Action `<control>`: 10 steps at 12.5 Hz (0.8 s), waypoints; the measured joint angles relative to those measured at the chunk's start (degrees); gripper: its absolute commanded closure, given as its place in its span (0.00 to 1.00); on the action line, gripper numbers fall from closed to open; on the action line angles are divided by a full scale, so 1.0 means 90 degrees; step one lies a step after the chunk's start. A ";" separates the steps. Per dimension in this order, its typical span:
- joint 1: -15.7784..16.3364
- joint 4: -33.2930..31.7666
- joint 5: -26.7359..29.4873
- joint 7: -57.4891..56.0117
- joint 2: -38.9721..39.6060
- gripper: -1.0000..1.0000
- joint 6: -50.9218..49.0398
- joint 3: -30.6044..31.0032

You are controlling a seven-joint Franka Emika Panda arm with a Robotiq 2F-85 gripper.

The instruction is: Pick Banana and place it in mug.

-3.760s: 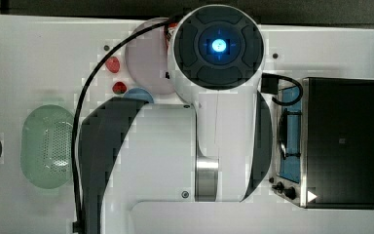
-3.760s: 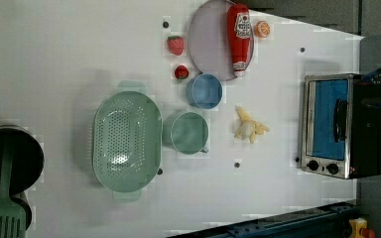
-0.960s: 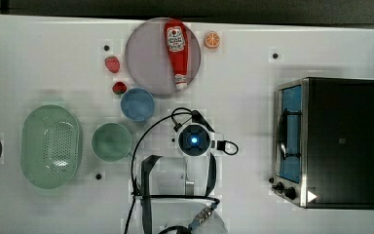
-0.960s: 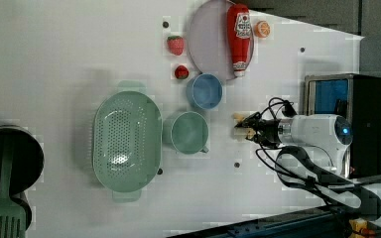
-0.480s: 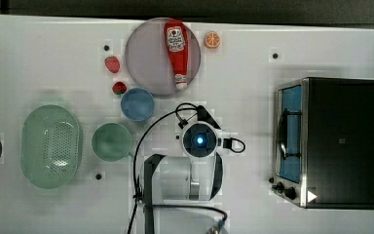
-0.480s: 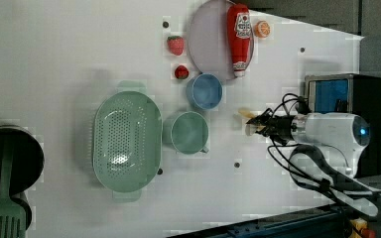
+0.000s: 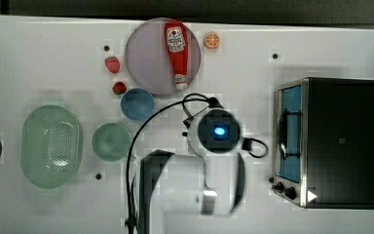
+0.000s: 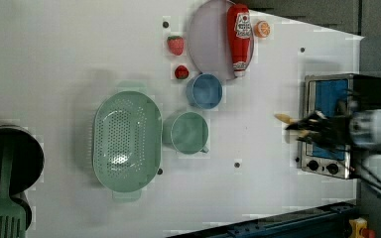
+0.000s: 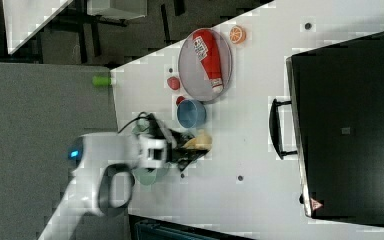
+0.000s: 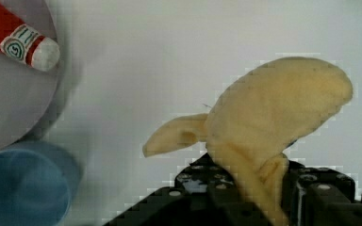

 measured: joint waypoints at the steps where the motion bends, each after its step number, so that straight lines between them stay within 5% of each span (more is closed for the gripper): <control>1: -0.0066 0.0137 -0.0027 0.0000 -0.0480 0.73 -0.0417 -0.0032; 4: -0.0146 0.1131 -0.0114 0.0020 -0.1076 0.73 -0.1288 0.0046; 10: -0.0060 0.0908 0.0266 0.0820 -0.0963 0.73 -0.1402 0.1485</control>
